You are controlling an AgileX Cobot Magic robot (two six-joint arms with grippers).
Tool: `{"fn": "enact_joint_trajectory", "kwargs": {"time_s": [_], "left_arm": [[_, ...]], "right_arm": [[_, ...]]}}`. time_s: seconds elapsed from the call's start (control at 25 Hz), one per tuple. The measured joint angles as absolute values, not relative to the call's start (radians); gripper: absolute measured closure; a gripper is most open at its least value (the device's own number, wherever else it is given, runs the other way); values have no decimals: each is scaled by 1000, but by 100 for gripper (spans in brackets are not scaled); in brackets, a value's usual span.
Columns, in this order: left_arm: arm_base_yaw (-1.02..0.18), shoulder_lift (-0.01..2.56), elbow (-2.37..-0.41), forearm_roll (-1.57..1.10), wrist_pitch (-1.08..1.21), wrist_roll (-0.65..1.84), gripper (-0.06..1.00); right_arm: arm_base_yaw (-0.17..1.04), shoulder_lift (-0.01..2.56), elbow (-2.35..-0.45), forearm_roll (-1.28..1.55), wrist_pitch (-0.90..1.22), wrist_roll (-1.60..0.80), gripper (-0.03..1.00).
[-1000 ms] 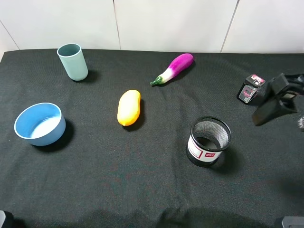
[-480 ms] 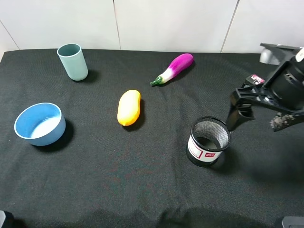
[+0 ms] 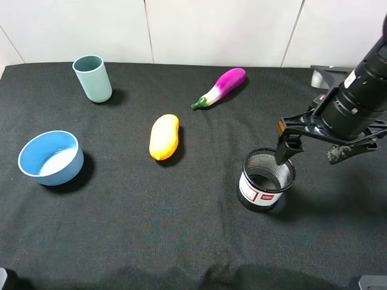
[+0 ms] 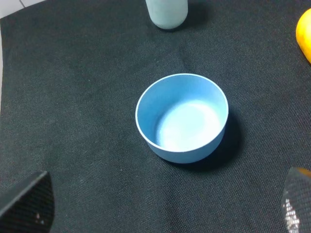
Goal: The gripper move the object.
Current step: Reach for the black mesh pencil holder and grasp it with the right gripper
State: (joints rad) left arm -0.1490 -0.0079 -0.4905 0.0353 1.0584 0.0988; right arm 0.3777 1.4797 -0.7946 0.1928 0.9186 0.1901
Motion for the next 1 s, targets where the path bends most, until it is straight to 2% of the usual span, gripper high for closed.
{"fn": "enact_joint_trajectory", "kwargs": {"time_s": [0.72, 1.0], "left_arm": [[-149, -8, -490, 35, 1058, 99, -5], [-149, -8, -490, 35, 1058, 99, -5]], "right_arm": [[378, 1523, -614, 199, 638, 187, 27], [378, 1523, -598, 199, 604, 228, 27]]}}
